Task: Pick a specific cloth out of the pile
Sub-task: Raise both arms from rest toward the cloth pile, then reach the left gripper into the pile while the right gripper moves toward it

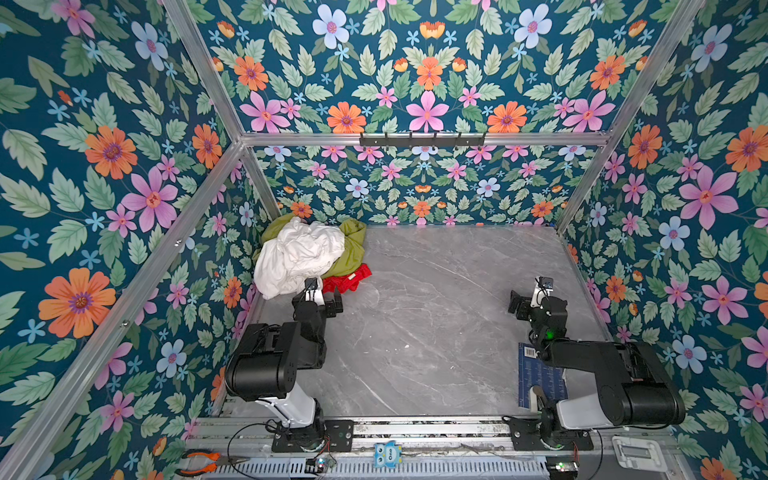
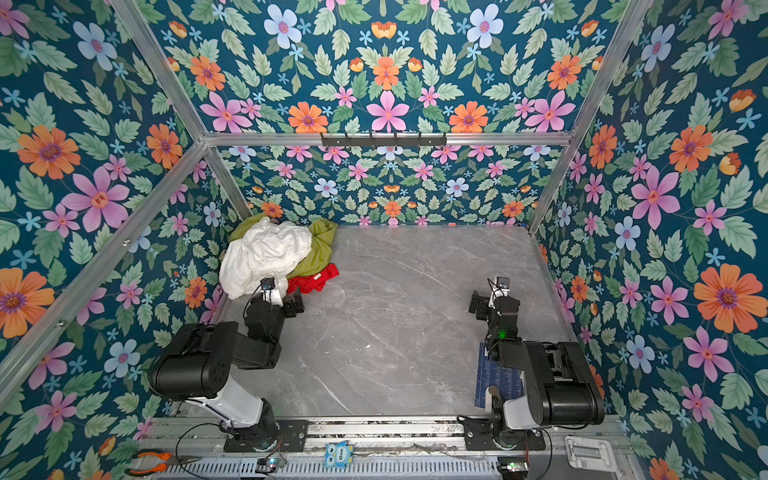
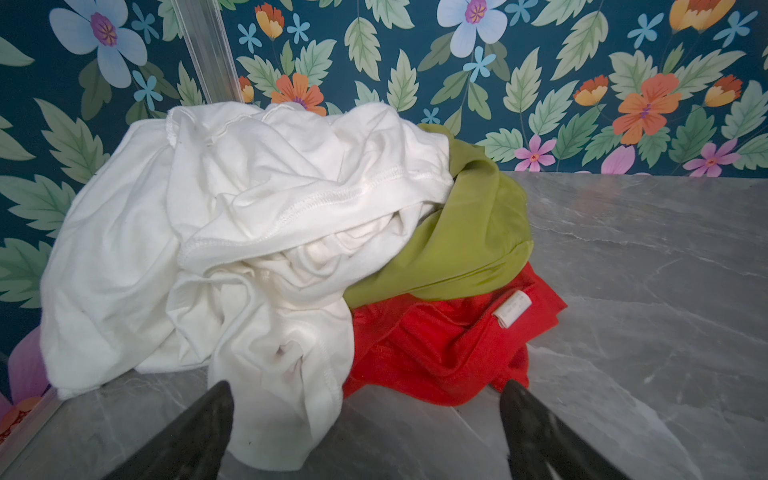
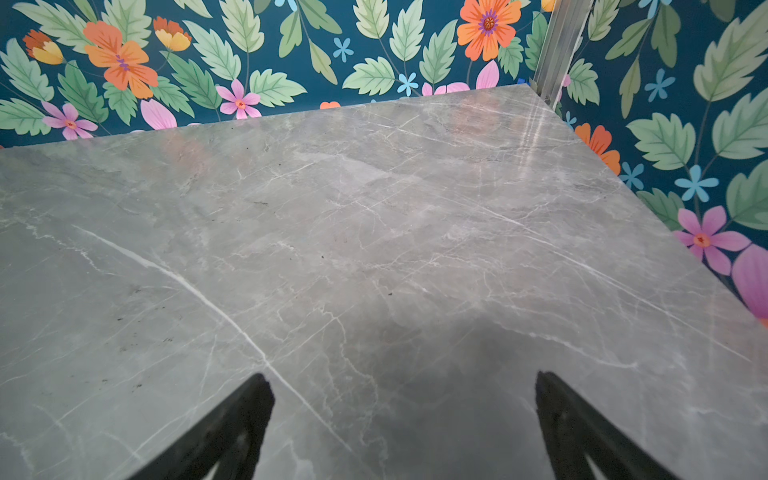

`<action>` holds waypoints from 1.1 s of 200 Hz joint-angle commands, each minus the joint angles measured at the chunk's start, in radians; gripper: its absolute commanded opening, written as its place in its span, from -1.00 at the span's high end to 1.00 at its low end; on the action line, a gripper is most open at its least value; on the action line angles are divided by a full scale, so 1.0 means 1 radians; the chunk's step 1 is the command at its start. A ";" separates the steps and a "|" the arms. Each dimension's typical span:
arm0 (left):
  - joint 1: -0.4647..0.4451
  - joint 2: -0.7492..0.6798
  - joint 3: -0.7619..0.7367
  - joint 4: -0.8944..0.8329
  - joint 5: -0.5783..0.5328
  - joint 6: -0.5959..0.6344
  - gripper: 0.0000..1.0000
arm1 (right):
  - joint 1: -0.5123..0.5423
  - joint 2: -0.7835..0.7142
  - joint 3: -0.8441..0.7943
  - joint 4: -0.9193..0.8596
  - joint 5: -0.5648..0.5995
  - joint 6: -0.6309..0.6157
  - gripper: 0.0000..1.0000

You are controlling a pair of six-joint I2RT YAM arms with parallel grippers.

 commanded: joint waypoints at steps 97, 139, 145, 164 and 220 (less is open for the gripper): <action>0.001 -0.004 -0.004 0.027 -0.005 -0.001 -1.00 | 0.001 0.000 0.002 0.022 0.008 0.003 -0.99; 0.001 -0.133 -0.027 -0.041 -0.126 -0.037 -1.00 | 0.026 -0.160 0.075 -0.229 0.041 -0.019 -0.99; 0.000 -0.161 -0.021 -0.074 -0.128 -0.037 -1.00 | 0.031 -0.202 0.096 -0.288 0.050 -0.019 -0.99; -0.004 -0.246 0.007 -0.184 -0.146 -0.040 -1.00 | 0.033 -0.305 0.120 -0.348 0.035 0.015 -0.98; -0.007 -0.393 0.183 -0.617 -0.128 -0.262 -1.00 | 0.041 -0.473 0.324 -0.704 -0.120 0.247 -0.99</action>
